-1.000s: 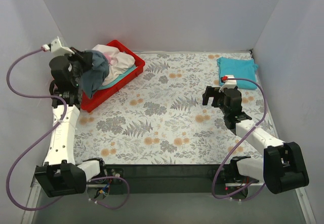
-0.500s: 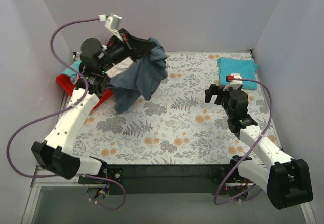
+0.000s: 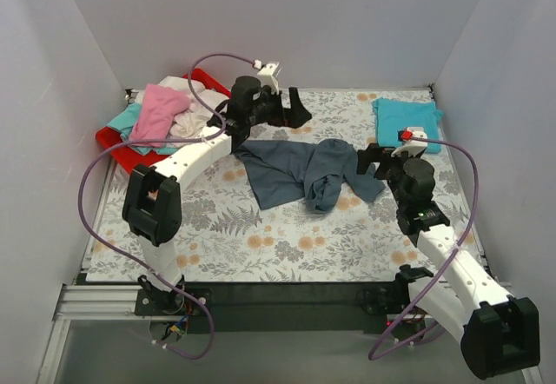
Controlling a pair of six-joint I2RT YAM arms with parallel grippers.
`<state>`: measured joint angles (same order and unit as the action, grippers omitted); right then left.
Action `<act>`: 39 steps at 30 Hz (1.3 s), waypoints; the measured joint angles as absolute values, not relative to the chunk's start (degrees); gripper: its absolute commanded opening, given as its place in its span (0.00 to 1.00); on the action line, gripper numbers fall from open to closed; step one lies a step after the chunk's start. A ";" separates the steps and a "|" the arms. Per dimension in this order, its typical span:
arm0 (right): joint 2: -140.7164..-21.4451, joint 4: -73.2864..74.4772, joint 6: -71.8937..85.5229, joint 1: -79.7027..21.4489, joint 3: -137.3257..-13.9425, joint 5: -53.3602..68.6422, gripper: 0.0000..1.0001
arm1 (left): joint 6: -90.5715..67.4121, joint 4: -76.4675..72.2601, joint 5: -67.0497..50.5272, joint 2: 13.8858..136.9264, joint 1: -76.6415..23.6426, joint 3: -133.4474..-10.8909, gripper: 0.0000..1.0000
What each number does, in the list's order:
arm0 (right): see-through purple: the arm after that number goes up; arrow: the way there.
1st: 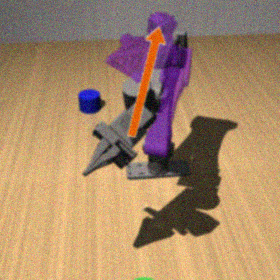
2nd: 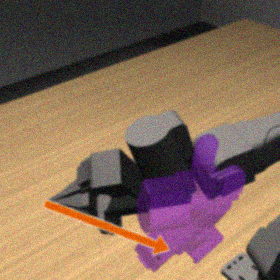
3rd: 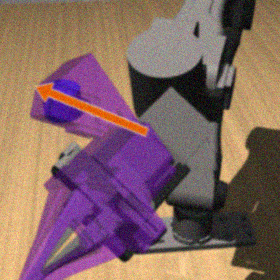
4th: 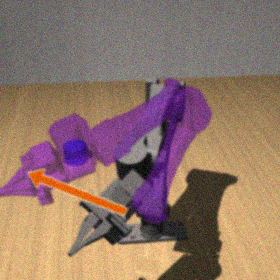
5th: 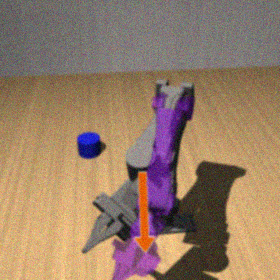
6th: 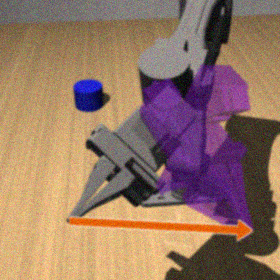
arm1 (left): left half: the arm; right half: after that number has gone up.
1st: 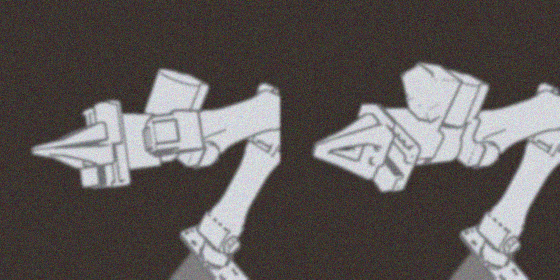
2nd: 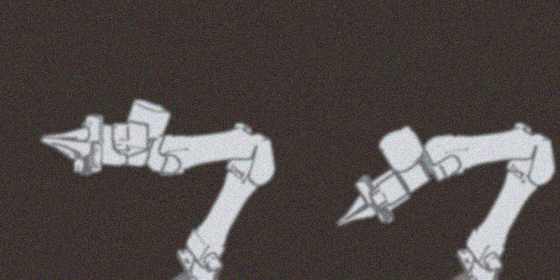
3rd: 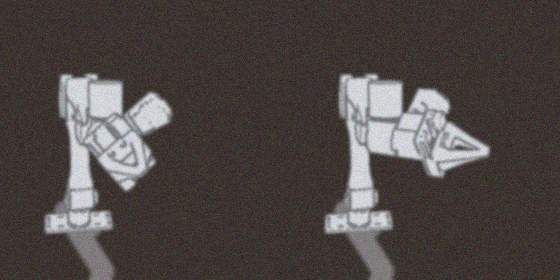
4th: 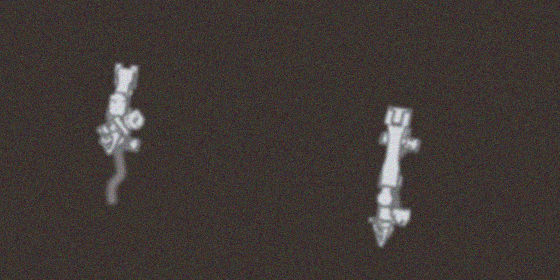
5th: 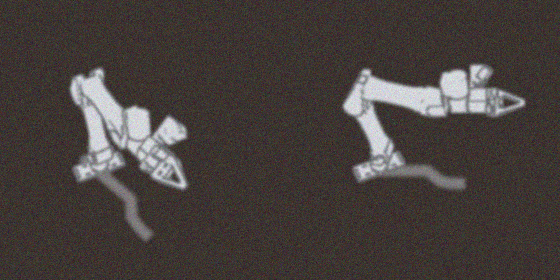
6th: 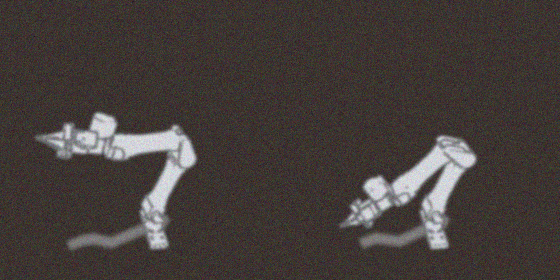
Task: Fold and stack the t-shirts
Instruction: Move the tshirt to the center of the board
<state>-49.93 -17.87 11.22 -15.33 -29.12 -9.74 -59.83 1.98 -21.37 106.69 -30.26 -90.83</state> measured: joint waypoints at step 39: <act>-76.51 -12.93 14.81 -41.63 -34.52 -5.85 0.86 | -68.27 -9.76 1.69 87.42 -31.09 -39.46 0.77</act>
